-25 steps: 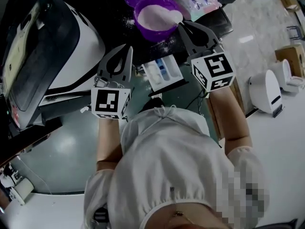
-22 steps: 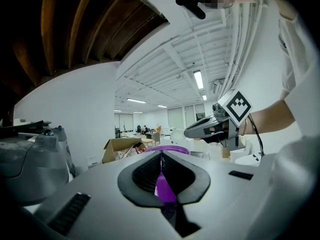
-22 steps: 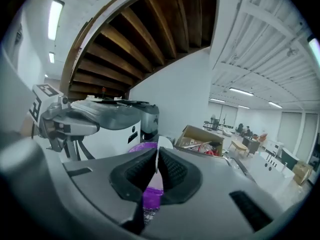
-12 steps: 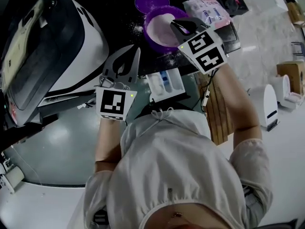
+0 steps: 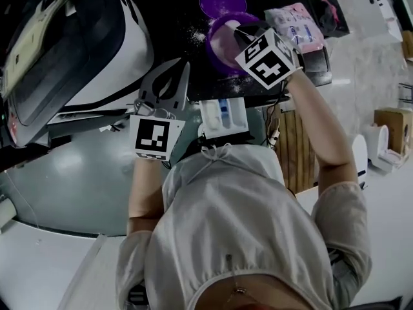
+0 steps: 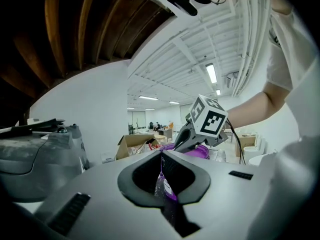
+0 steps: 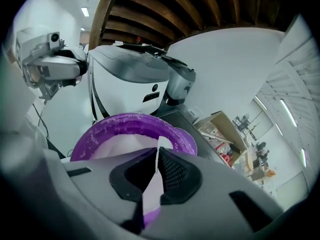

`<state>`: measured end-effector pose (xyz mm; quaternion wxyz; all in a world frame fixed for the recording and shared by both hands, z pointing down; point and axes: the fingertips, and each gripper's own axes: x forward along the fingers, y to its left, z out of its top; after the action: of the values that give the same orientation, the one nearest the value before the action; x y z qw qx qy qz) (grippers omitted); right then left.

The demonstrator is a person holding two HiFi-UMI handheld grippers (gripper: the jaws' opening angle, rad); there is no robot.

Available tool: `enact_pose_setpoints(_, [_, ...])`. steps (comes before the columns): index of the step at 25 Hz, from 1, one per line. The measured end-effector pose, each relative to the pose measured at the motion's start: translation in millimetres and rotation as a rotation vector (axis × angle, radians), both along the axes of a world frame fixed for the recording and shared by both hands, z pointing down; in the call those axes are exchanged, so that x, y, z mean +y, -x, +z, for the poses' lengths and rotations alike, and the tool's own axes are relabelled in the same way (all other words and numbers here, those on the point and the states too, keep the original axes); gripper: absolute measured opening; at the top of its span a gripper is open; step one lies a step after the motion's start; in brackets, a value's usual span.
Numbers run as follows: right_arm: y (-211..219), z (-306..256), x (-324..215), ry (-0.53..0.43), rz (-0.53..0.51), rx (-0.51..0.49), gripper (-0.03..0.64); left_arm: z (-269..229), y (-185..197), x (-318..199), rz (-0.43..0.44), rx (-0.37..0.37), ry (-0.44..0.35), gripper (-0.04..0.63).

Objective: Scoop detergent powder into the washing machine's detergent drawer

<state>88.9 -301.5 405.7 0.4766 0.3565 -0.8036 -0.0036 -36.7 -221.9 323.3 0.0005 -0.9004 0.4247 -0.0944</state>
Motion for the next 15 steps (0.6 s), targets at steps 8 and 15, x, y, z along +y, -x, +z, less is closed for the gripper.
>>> enact_pose_setpoints(8, [3.7, 17.9, -4.7, 0.022, -0.058, 0.151, 0.011, 8.8, 6.5, 7.0, -0.049, -0.012, 0.038, 0.023])
enact_pose_setpoints(15, [11.8, 30.0, 3.1, 0.133, -0.123, 0.156, 0.011, 10.5, 19.3, 10.5, -0.099, 0.000, 0.019, 0.023])
